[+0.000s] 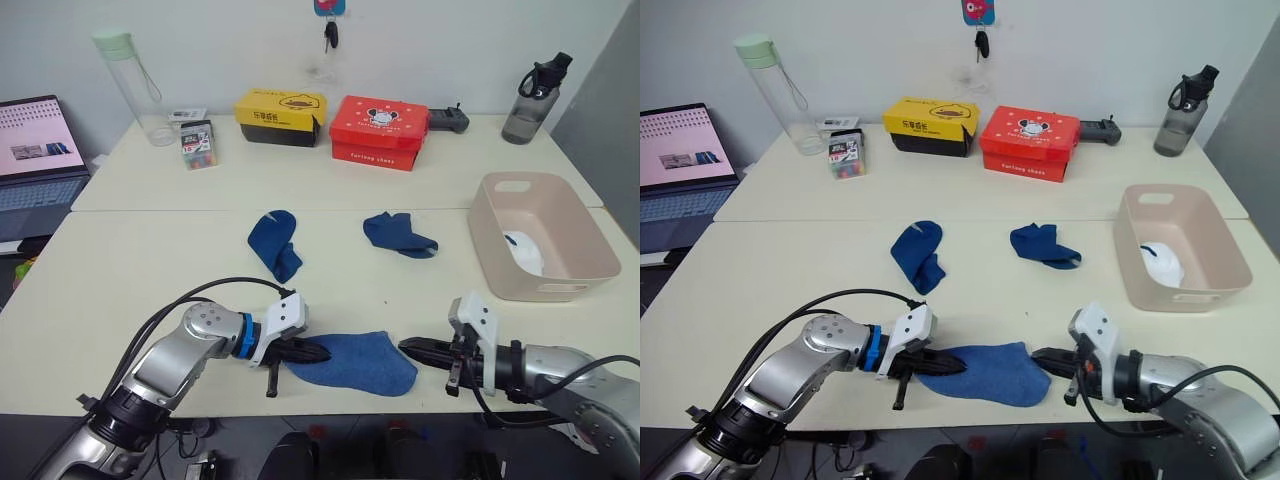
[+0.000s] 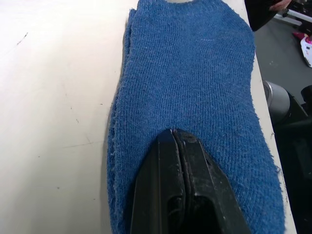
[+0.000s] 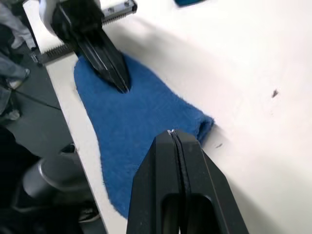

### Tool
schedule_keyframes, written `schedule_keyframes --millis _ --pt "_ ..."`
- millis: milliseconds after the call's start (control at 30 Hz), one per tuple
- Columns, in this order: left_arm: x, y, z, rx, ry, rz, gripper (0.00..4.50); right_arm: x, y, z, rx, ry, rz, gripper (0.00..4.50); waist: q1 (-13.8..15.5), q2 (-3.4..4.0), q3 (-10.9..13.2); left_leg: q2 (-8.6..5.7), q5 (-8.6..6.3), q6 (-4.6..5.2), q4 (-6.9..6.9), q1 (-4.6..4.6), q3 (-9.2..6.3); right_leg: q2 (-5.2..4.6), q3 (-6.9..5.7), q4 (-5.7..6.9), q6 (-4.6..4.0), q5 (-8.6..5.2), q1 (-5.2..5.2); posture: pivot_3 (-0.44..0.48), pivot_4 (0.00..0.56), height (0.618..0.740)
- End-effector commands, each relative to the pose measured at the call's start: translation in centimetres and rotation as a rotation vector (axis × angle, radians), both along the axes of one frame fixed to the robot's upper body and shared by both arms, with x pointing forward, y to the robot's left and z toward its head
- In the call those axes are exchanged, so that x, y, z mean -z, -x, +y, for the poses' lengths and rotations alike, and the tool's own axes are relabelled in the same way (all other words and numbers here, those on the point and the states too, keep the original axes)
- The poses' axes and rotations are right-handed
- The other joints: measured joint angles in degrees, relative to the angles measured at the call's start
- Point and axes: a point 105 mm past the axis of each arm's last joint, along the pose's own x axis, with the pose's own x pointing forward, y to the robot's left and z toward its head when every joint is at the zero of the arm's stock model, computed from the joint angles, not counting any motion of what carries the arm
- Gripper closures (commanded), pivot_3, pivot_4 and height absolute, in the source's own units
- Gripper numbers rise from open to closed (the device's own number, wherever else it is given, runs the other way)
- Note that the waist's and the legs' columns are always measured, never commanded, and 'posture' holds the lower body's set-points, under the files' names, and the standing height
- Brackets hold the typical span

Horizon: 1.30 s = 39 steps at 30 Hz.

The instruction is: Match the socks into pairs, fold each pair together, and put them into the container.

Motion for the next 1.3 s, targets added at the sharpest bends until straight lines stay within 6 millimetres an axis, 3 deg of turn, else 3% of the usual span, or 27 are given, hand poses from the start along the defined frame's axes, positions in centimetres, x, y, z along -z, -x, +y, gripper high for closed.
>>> schedule_keyframes --millis 33,200,400,500,667,800,1100,1300 --pt "1.3 0.1 0.4 -0.027 -0.041 0.034 4.5 0.5 1.5 -0.3 -0.032 0.055 0.04 3.86 0.1 0.0 0.0 -0.01 -0.01 0.02 0.0 0.0 0.01 0.0 0.01 -0.02 0.0 0.0 0.0 0.0 0.15 0.74" --pt "1.3 0.1 0.4 -0.028 -0.038 0.031 4.5 2.1 1.3 -0.2 0.029 0.103 0.043 2.18 0.02 0.02 -0.01 0.0 -0.03 0.06 -0.01 0.03 0.03 0.0 0.01 0.02 0.0 0.0 0.0 0.0 0.15 0.74" --pt "1.2 0.2 0.5 -0.037 -0.032 0.033 4.5 4.7 1.3 0.7 0.079 0.15 0.122 2.18 -0.02 0.01 -0.12 0.0 0.0 0.01 -0.01 0.02 0.03 0.01 0.02 0.01 0.01 0.0 -0.01 0.0 0.15 0.74" --pt "1.1 0.1 0.6 -0.04 -0.033 0.029 4.5 4.3 1.3 1.4 0.04 0.162 0.084 2.82 -0.05 -0.04 -0.22 0.01 -0.02 0.04 -0.01 0.06 0.01 0.02 0.01 0.02 0.01 0.0 0.01 0.0 0.15 0.74" --pt "0.4 0.1 0.7 -0.033 -0.012 0.023 4.5 3.9 1.9 1.6 -0.079 0.246 -0.018 4.48 -0.05 -0.03 -0.22 0.01 -0.02 0.03 -0.02 0.04 0.01 0.02 -0.01 -0.02 0.01 0.0 -0.01 0.0 0.15 0.74" --pt "-1.1 -0.4 0.2 -0.022 0.031 0.005 4.5 2.9 0.9 1.0 -0.029 0.197 -0.023 4.48 -0.04 -0.06 -0.19 0.01 -0.01 0.01 -0.02 0.02 0.01 0.02 -0.01 -0.02 0.01 0.0 -0.01 0.0 0.15 0.74" --pt "-4.0 -2.0 -2.0 0.033 0.1 -0.071 4.5 0.4 -0.7 -2.5 0.045 0.173 0.009 4.48 0.06 -0.09 -0.12 -0.01 0.0 0.01 0.0 -0.05 0.03 0.02 -0.01 -0.05 0.01 0.0 -0.03 0.0 0.15 0.74" --pt "-3.2 -2.4 -3.9 0.097 0.085 -0.079 4.5 -1.1 -0.4 -2.3 -0.032 0.19 -0.006 4.48 -0.08 -0.12 -0.1 -0.01 -0.01 0.03 0.01 -0.06 0.04 0.02 -0.01 -0.04 0.01 0.0 -0.03 0.0 0.15 0.74"
